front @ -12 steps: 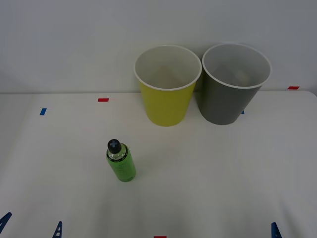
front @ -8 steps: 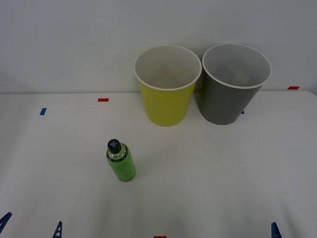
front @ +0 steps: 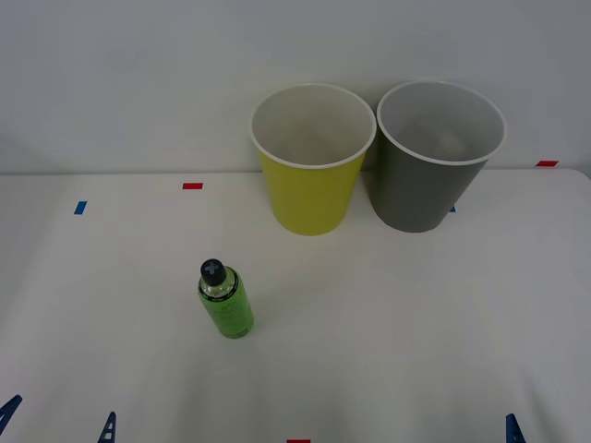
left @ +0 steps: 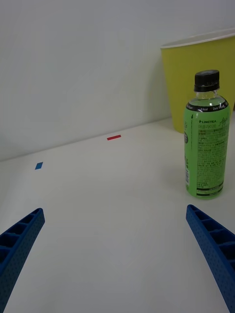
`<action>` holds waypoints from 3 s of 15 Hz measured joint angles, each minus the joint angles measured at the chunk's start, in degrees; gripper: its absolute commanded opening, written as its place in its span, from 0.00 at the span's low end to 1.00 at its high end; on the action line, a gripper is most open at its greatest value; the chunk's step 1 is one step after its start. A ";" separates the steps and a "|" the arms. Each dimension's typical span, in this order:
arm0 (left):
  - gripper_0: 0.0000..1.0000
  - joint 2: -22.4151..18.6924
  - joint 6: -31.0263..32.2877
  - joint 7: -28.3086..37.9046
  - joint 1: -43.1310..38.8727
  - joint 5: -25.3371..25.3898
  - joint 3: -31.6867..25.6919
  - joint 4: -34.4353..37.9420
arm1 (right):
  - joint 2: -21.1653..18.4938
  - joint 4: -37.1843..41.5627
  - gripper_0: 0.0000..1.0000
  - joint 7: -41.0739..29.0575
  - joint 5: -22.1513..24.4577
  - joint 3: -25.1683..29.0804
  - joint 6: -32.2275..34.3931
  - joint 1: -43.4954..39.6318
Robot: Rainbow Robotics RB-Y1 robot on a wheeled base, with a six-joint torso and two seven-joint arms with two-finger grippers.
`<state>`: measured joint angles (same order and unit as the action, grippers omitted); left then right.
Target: Put cans in the gray bin and PET bottles in the light green bin.
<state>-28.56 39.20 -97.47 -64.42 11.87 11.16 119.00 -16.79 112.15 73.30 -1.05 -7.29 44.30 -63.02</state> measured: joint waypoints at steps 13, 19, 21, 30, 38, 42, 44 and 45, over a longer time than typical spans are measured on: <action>1.00 0.00 0.00 0.00 0.00 0.00 0.00 0.00 | 0.00 0.00 1.00 0.00 0.00 0.00 0.00 0.00; 1.00 0.00 0.00 0.00 0.00 0.00 0.00 0.00 | 0.00 0.00 1.00 0.00 0.00 0.00 0.00 0.00; 1.00 0.00 0.00 0.00 0.00 0.00 0.00 0.00 | 0.00 0.00 1.00 0.00 0.00 0.00 0.00 0.00; 1.00 0.00 0.00 0.00 0.00 0.00 0.00 0.00 | 0.00 0.00 1.00 0.00 0.00 0.00 0.00 0.00; 1.00 -0.65 1.07 0.02 1.75 -0.06 1.33 -4.16 | 0.00 0.00 1.00 0.00 0.00 0.00 0.00 0.00; 1.00 -5.32 4.66 0.06 3.66 0.11 3.14 -5.01 | 0.00 -0.01 1.00 0.00 0.00 0.00 0.00 0.00; 1.00 -11.26 5.38 0.08 7.74 1.00 5.55 -6.01 | 0.00 -0.01 1.00 0.00 0.01 -0.01 0.00 0.00; 1.00 -14.28 5.73 0.08 10.97 1.72 7.07 -7.38 | 0.00 -0.01 1.00 0.00 0.01 -0.01 0.00 0.00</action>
<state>-42.85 44.93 -97.39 -53.45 13.59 18.23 111.62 -16.79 112.14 73.30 -1.05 -7.30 44.30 -63.02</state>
